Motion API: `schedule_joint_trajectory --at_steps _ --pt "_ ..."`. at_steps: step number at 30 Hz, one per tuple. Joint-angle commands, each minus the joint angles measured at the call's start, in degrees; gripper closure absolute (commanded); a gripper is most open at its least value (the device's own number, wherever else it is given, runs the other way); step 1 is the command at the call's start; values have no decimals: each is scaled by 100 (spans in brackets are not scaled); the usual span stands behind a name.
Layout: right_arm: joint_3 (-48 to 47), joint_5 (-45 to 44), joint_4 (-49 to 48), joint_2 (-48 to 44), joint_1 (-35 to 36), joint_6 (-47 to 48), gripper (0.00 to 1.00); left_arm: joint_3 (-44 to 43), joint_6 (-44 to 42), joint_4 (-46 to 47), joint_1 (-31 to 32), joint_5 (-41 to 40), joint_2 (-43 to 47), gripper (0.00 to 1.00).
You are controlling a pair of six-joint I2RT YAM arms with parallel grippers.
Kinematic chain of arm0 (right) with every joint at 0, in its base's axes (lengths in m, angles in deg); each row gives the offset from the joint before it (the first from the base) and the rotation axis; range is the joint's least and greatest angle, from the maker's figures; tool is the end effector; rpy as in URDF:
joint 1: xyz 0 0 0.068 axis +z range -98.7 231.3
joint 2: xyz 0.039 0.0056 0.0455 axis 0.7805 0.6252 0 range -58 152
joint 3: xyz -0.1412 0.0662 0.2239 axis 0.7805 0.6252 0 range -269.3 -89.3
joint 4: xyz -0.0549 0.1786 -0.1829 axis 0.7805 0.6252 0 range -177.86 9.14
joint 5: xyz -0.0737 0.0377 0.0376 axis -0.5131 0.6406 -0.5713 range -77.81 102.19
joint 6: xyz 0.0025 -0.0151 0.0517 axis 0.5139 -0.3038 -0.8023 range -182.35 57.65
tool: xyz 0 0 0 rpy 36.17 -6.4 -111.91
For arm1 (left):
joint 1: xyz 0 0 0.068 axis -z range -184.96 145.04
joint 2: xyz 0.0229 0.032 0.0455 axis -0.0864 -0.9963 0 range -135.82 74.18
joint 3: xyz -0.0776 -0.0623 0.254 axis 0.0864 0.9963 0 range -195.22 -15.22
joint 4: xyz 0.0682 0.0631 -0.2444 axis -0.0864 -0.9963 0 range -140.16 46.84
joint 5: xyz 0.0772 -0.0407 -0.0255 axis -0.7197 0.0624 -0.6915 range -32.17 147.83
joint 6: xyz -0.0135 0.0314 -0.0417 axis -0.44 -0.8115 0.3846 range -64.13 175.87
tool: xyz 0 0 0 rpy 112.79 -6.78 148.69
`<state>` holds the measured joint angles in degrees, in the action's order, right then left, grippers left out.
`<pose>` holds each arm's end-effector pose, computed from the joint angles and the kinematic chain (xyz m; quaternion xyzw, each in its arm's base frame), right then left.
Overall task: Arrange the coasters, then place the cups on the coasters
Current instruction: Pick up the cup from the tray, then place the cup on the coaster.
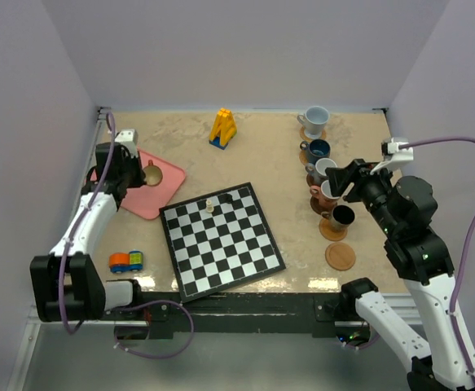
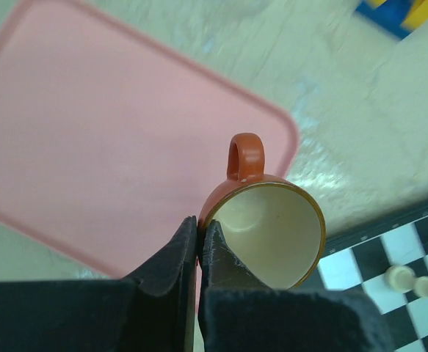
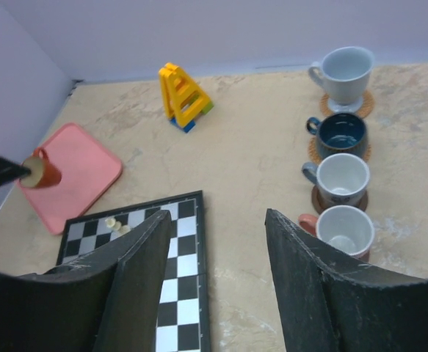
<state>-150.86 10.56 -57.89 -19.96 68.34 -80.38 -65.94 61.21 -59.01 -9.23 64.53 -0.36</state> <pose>0.1166 0.0347 0.4167 0.0159 0.7456 0.1905 0.6383 0.2818 0.0169 0.2539 -0.0510 0.9025 -0.0569 0.4240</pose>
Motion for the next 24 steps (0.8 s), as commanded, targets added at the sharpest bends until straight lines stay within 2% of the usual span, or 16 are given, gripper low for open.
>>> schedule_joint_trajectory --at_steps 1,4,9,14,17,20,24 --pt "-137 952 -220 405 1 -183 44 -219 659 1048 865 -852 826 100" --pt "117 1349 -562 599 10 -543 50 -175 1361 1497 1427 -907 1117 100" --pt "197 1253 -721 626 54 -817 49 70 2127 2445 2851 -1635 1170 100" --pt "320 1130 -721 538 177 -1027 50 343 2883 3193 4002 -2233 776 100" --pt "452 1068 -818 643 352 -1116 51 204 3069 3431 4644 -2603 346 100" --pt "461 613 -888 766 808 -1256 51 -43 3297 3554 5023 -2735 -112 100" --pt "487 85 -994 950 1407 -1397 51 -271 3736 3599 5191 -2726 -517 100"
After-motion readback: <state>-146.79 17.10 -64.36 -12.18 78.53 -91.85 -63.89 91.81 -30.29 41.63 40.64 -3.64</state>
